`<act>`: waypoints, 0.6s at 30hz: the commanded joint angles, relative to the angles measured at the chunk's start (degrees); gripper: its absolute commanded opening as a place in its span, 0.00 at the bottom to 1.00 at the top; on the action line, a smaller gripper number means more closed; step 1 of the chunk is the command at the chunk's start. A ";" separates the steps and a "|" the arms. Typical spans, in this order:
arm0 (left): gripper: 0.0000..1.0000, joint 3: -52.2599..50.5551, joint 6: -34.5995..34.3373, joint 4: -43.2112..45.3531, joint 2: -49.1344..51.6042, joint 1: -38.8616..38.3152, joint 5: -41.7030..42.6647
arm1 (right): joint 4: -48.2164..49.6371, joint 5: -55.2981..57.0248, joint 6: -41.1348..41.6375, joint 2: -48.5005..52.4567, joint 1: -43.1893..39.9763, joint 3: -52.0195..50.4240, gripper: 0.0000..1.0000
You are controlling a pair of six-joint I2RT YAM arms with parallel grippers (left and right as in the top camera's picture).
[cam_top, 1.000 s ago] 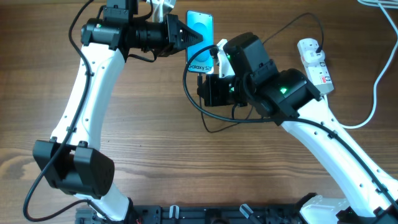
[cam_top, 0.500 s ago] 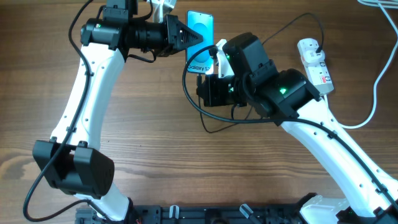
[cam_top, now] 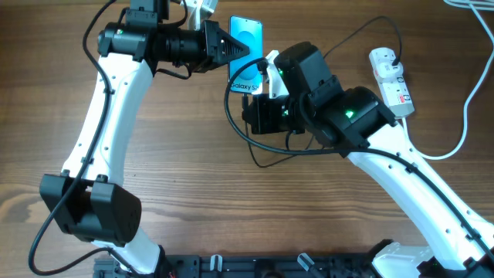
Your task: Plug charger to phone and switch on socket
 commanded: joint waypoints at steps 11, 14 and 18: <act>0.04 0.28 2.89 -2.25 -0.09 -0.44 6.80 | 4.48 3.65 0.81 -0.37 -1.31 1.73 0.04; 0.04 0.28 2.89 -2.29 -0.09 -0.44 6.80 | 4.81 3.63 0.83 -0.37 -2.34 1.73 0.04; 0.04 0.28 2.86 -2.27 -0.09 -0.44 6.80 | 4.96 3.61 0.66 -0.37 -3.19 1.73 0.05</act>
